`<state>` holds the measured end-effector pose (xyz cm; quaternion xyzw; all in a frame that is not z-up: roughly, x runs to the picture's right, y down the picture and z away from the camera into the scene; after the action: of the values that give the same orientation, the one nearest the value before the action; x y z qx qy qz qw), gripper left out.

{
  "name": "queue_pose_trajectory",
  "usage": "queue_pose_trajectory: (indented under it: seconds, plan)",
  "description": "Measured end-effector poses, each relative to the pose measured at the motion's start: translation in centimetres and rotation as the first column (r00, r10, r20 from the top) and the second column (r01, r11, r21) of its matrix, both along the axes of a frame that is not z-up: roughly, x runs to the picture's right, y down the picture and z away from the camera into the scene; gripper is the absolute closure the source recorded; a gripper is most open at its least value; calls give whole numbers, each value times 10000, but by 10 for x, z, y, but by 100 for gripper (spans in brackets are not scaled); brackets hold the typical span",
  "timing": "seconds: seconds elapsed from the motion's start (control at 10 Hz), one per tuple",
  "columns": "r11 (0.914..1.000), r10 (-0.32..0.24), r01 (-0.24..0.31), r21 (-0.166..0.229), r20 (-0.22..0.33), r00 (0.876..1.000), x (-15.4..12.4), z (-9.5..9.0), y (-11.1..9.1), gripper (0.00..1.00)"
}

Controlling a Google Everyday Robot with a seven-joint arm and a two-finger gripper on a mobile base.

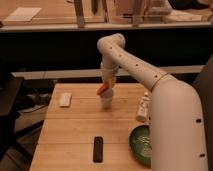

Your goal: Place the pepper in the ceramic cup

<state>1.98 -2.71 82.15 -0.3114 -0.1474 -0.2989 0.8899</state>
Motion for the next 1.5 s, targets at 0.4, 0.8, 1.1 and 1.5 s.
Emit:
queue_pose_trajectory:
  seconds: [0.4, 0.8, 1.1, 1.5]
  plan:
    - [10000, 86, -85, 46, -185, 9998, 4, 4, -4, 99]
    - [9999, 137, -134, 102, -328, 9994, 6, 8, -8, 99]
    - [9997, 160, -153, 172, -423, 9990, 8, 12, -11, 99]
    - [9995, 137, -124, 277, -474, 9988, 9, 17, -13, 99]
